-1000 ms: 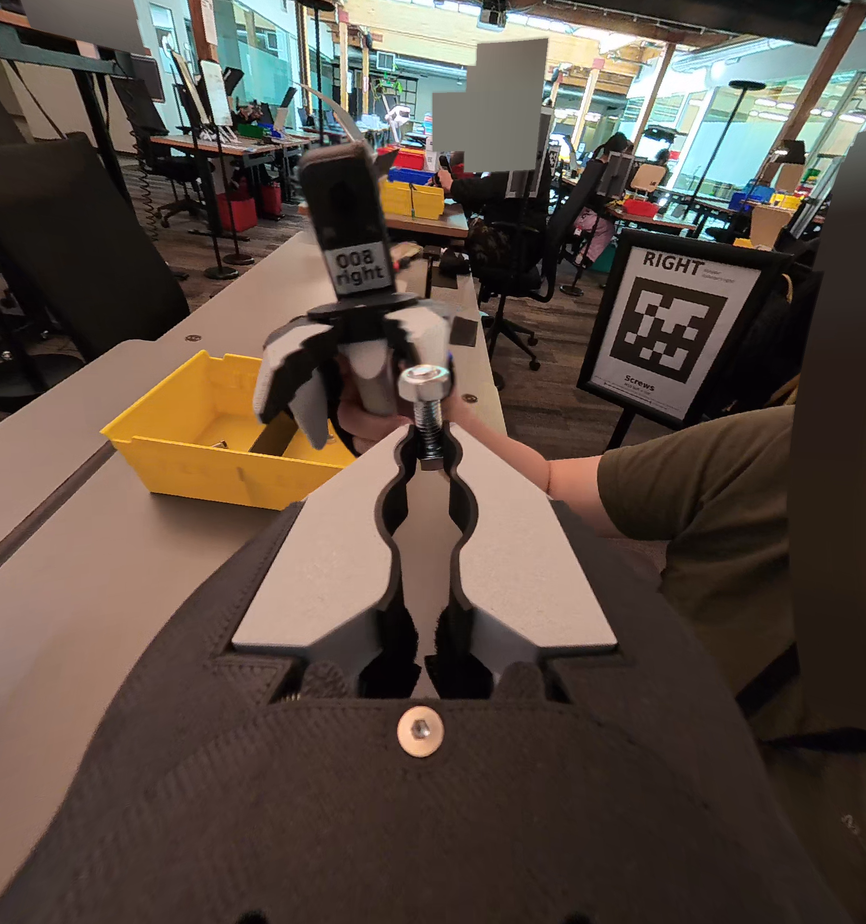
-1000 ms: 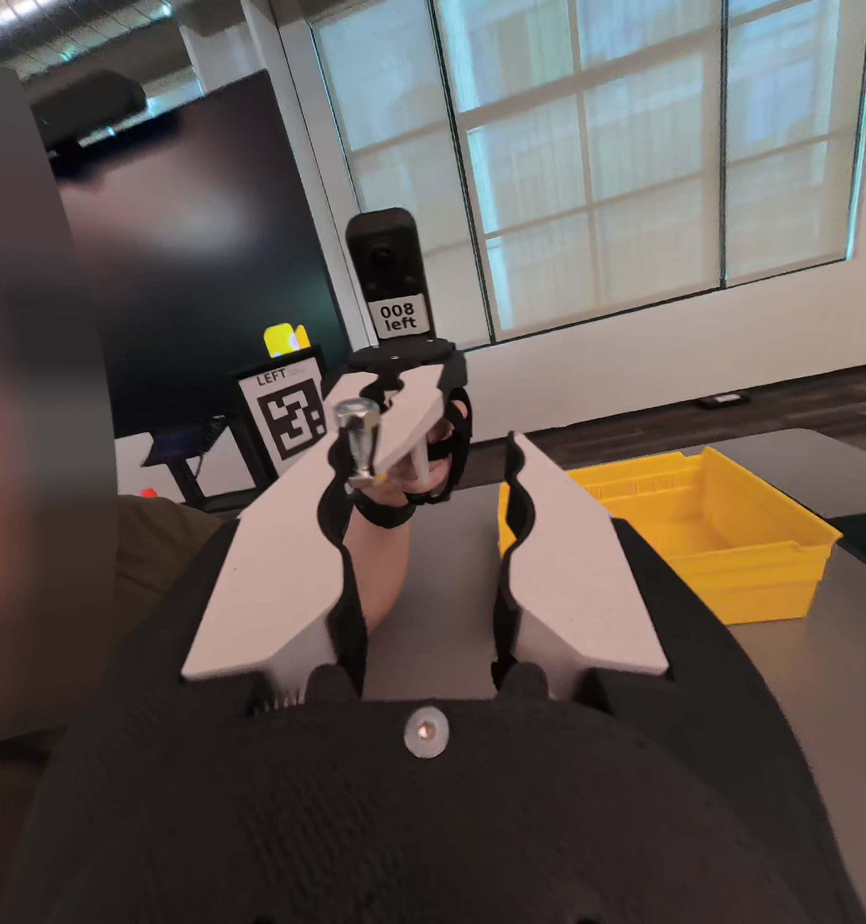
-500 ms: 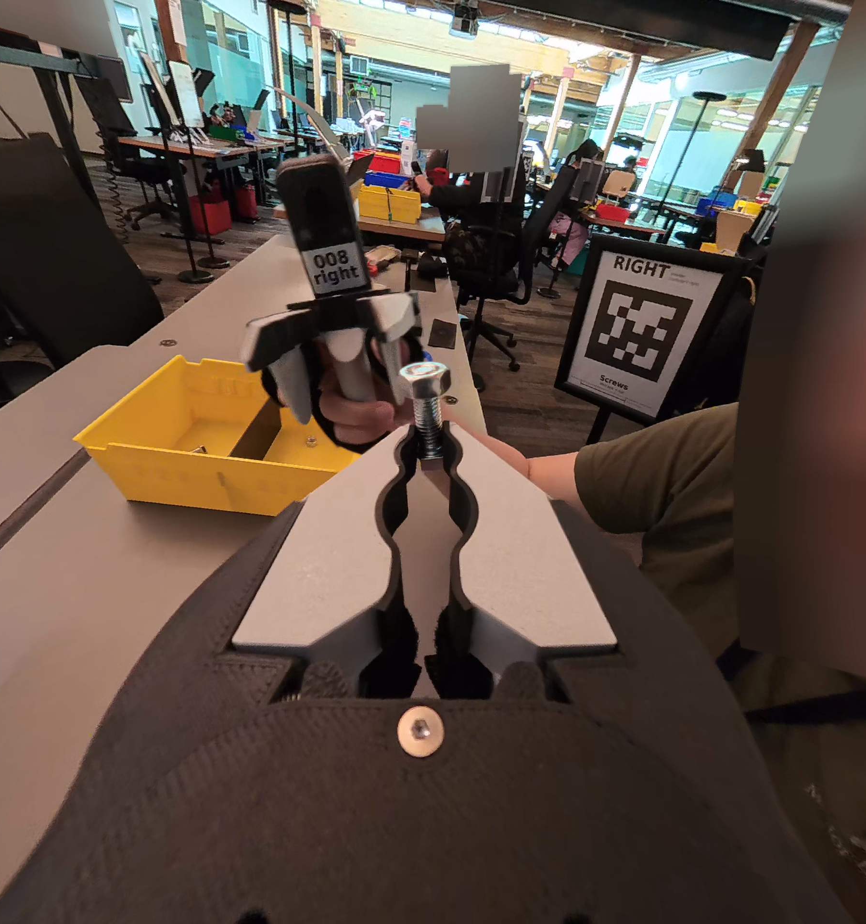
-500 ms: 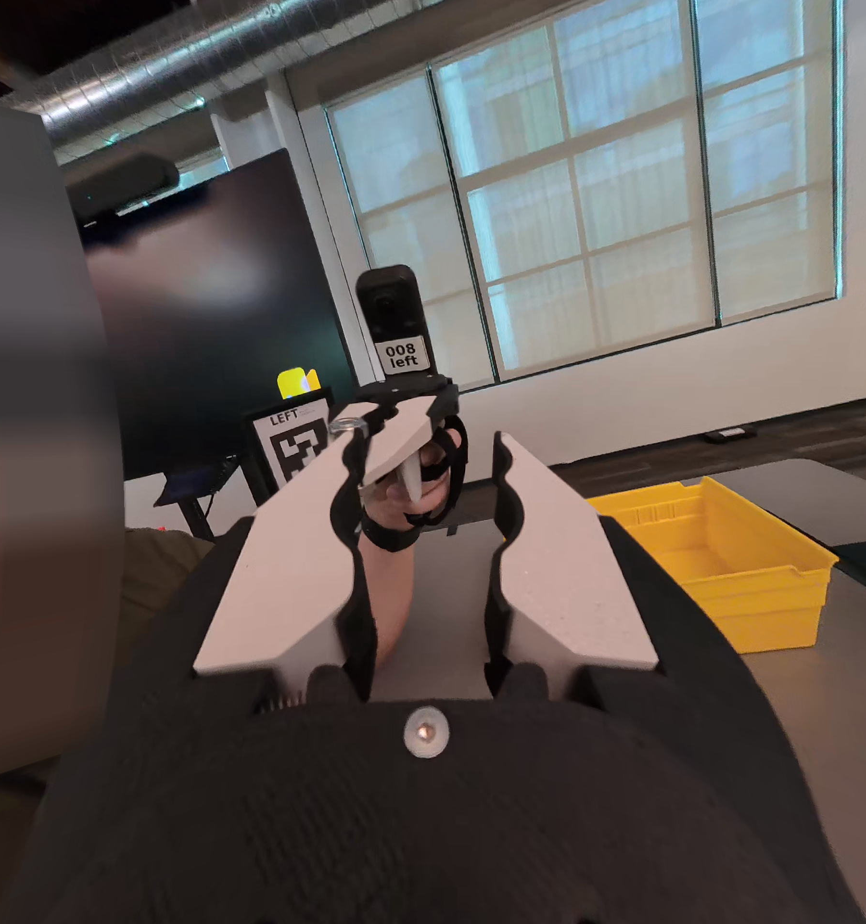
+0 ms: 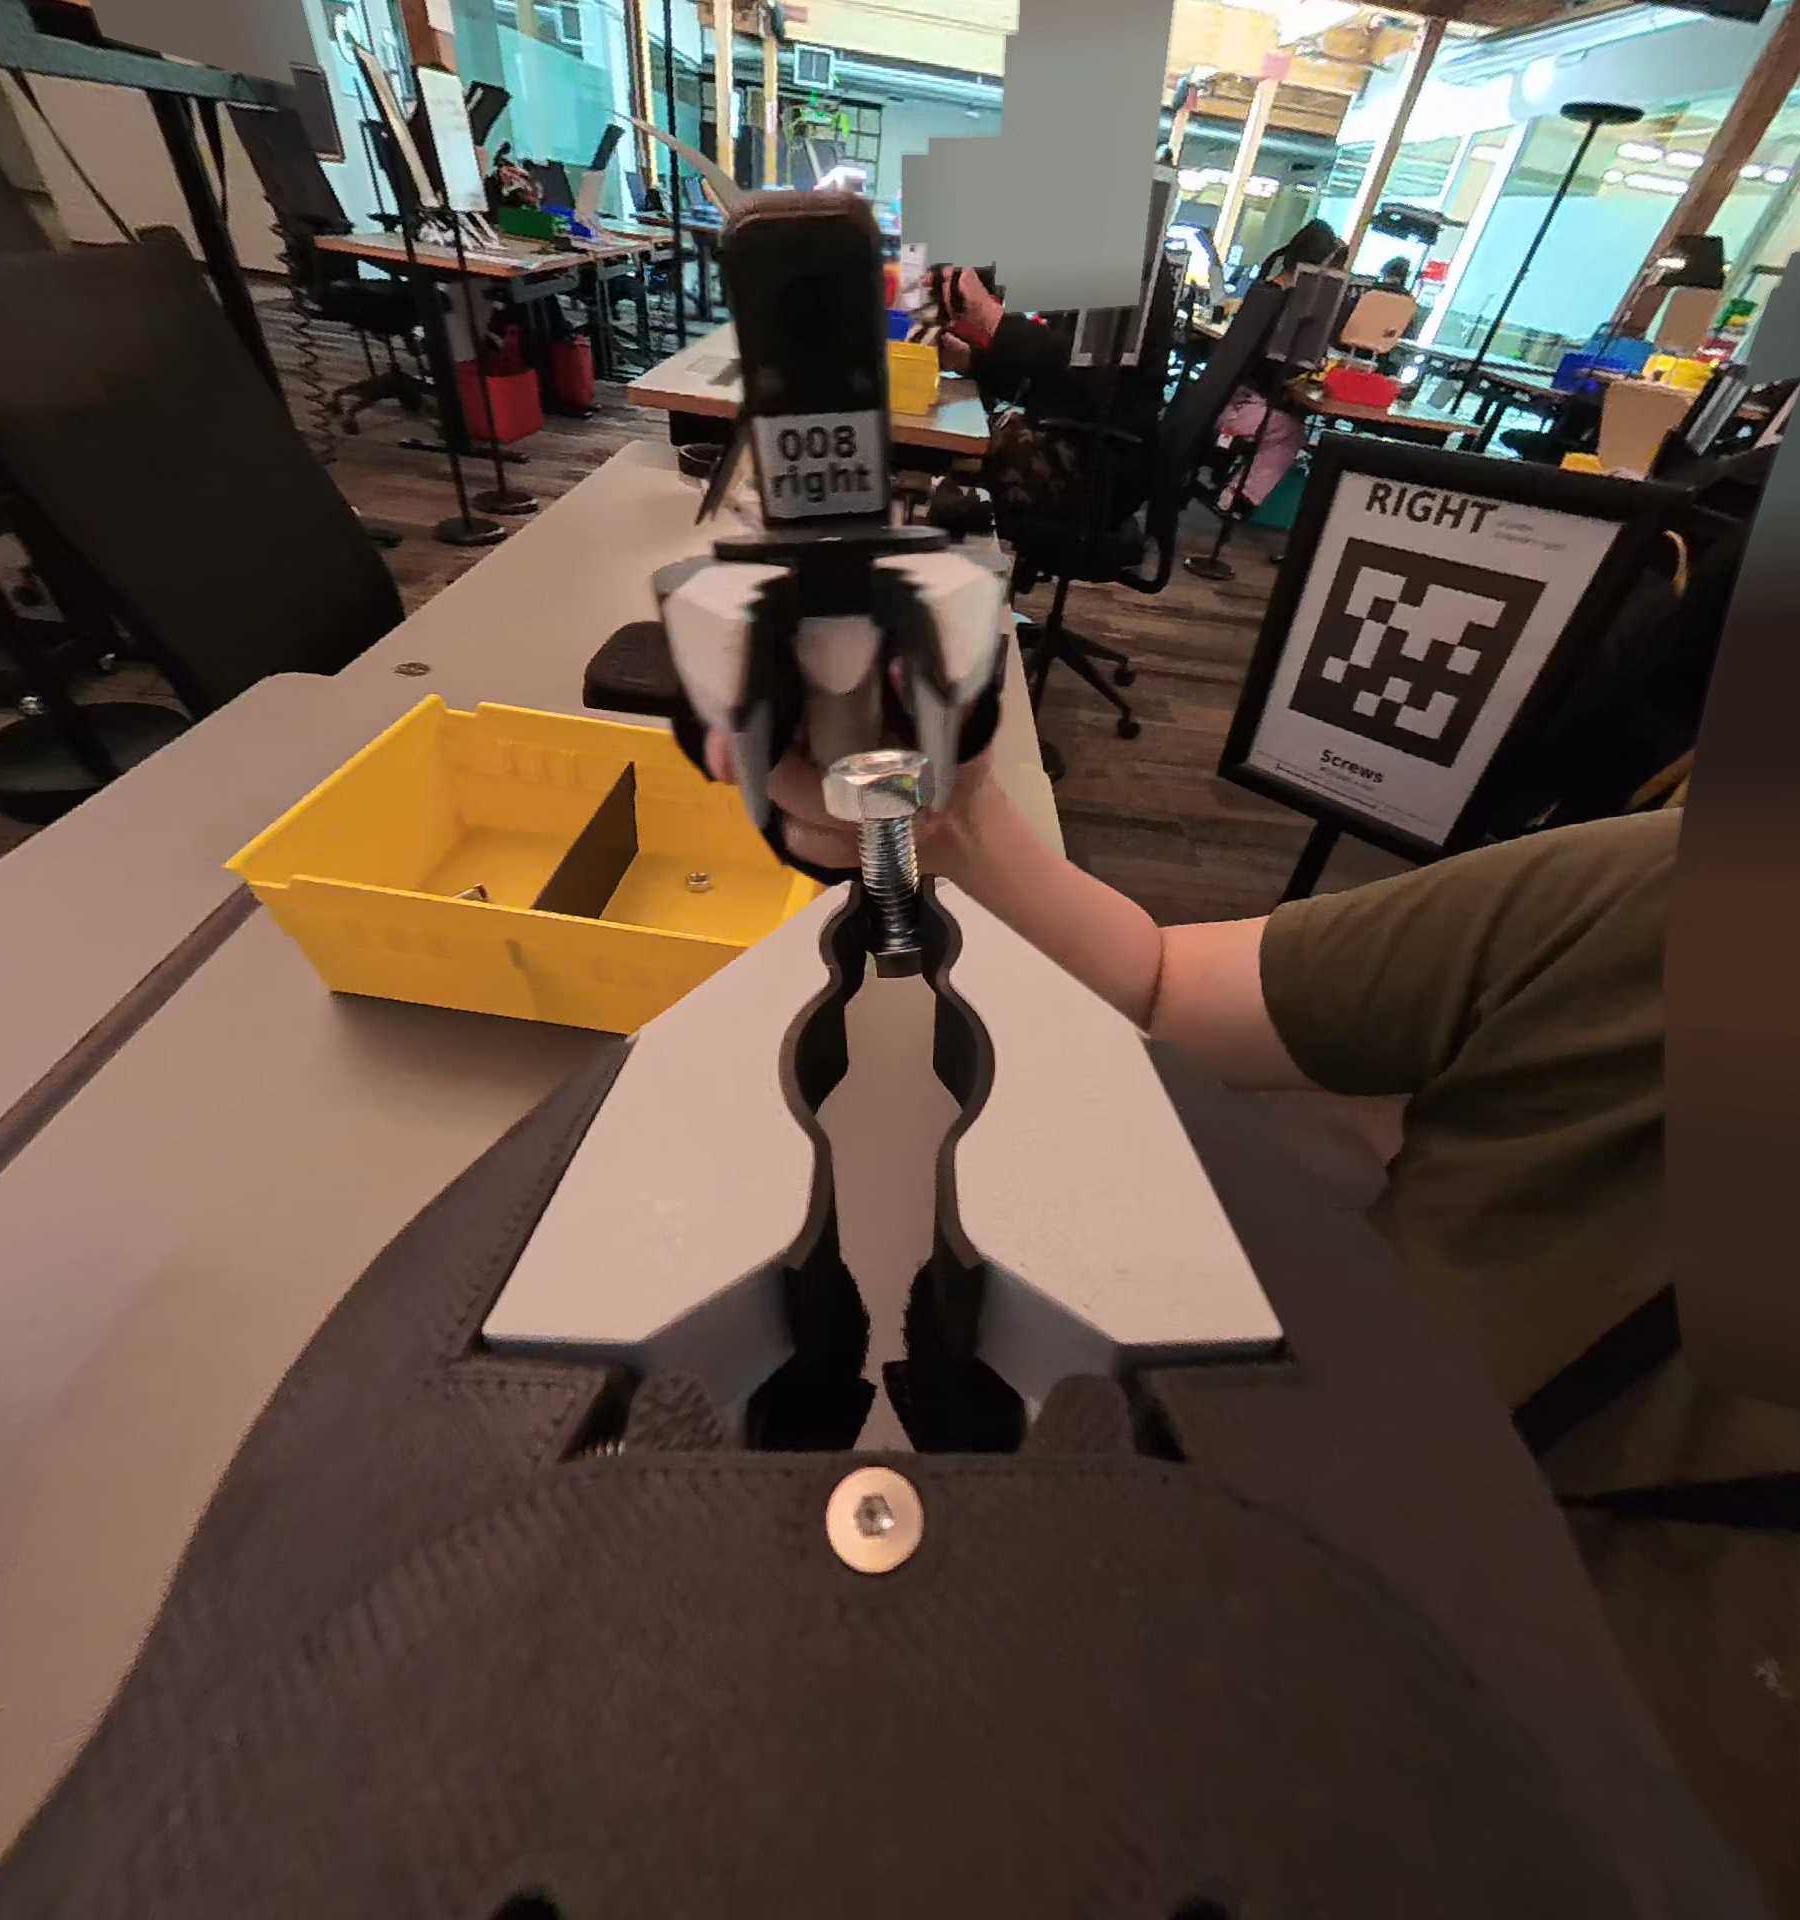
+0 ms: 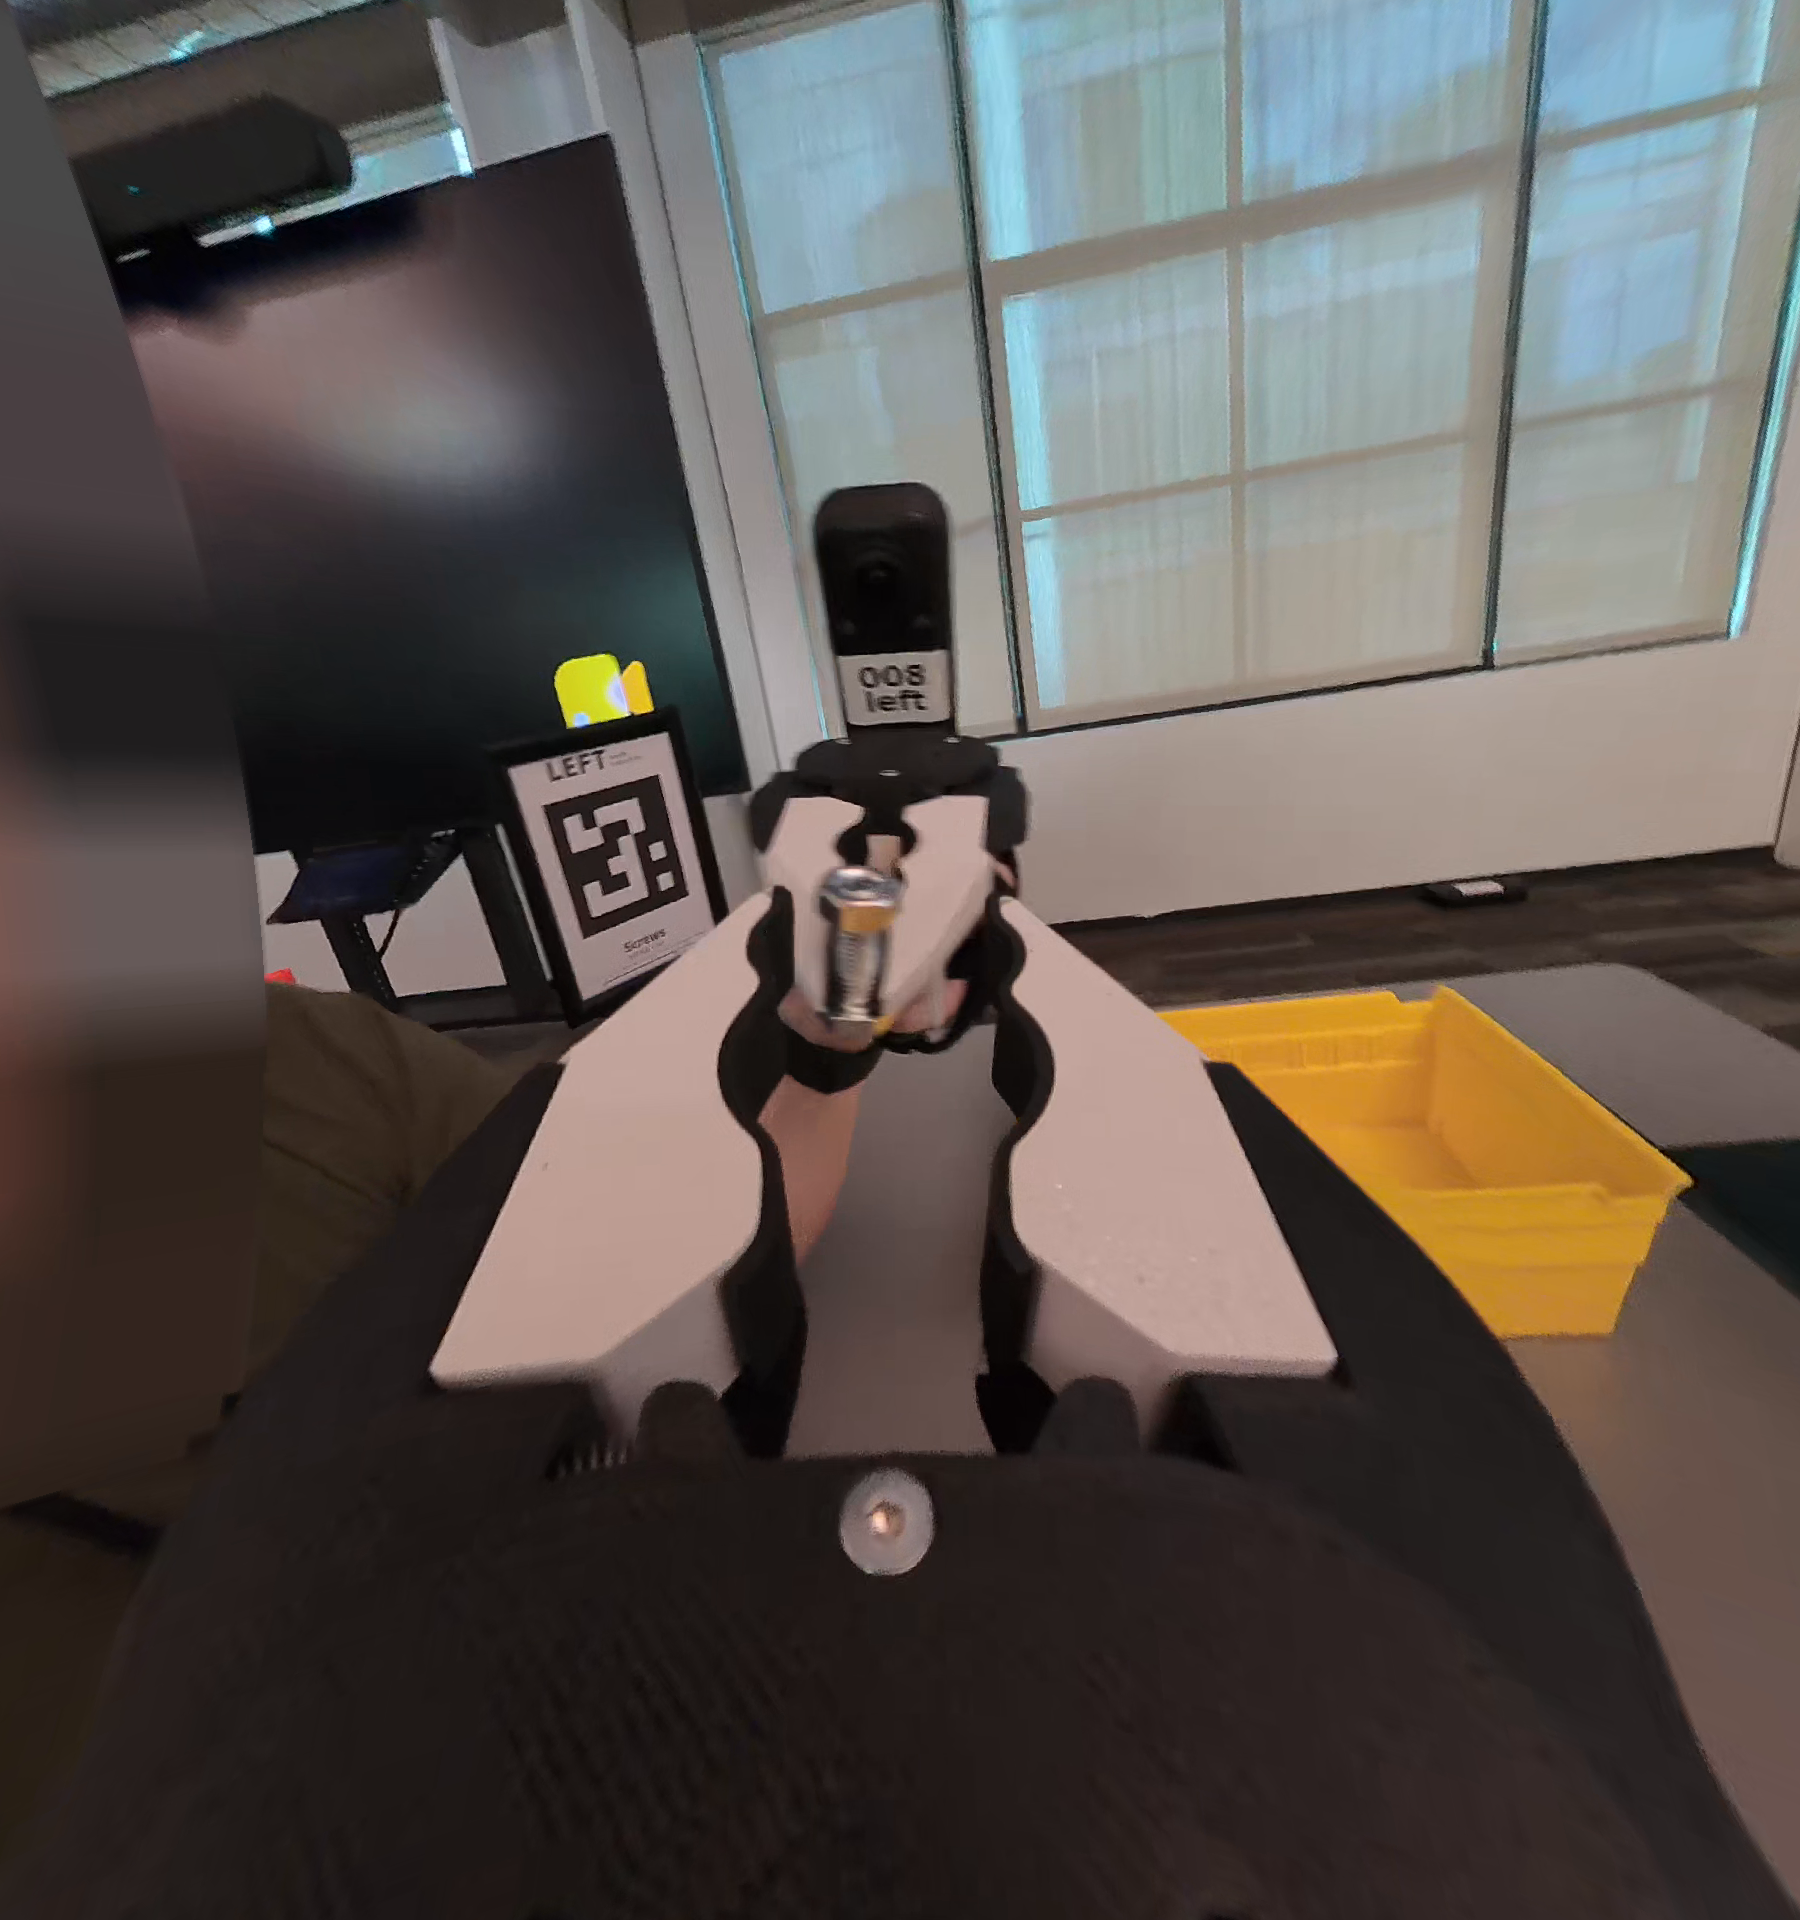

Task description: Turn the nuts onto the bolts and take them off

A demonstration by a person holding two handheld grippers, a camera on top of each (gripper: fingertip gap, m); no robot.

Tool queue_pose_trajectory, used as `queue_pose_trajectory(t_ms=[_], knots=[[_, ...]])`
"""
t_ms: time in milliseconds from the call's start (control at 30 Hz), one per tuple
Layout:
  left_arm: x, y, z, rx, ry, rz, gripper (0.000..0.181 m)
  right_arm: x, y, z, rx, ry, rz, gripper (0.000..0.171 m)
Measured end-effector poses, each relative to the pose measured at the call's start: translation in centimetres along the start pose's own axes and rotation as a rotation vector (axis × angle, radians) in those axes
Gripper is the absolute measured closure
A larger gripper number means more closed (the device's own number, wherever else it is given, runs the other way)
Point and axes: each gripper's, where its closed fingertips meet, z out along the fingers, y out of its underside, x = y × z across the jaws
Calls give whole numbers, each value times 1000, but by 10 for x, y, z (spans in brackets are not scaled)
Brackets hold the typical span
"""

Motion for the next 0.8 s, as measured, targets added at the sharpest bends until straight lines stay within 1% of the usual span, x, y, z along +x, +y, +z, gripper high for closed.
queue_pose_trajectory(t_ms=[100,167,200,233,300,367,433,467,533,633,700,733,767,800], knots=[[-1,2,3,-12,-1,11,174,-14,7,12,-44,-23,-44,136],[4,1,5,-6,27,14,174,-7,10,15,-47,2,-32,136],[7,-1,4,3,42,16,174,-2,10,12,-39,-3,-13,132],[9,-2,3,12,46,20,174,2,7,7,-20,-17,28,138],[12,-5,0,23,50,26,174,12,2,-3,17,-3,79,139],[10,-6,-2,28,31,35,174,9,0,-5,14,-2,63,139],[6,-6,-1,26,2,51,174,-1,-2,1,10,-2,15,140],[3,-6,-1,24,-21,59,174,-7,-2,6,7,-2,-8,138],[-4,-6,1,19,-73,79,174,-11,1,14,-15,35,-50,136],[-9,-7,3,22,-123,104,174,-2,-2,19,-1,177,-144,136],[-10,-7,3,24,-139,111,174,5,-4,18,3,247,-182,140],[-10,-7,4,23,-142,113,174,5,-2,18,-8,252,-191,145],[-11,-6,5,17,-144,113,174,1,0,20,-23,228,-200,156],[-11,-5,6,10,-140,112,174,1,2,20,-33,229,-203,156]])
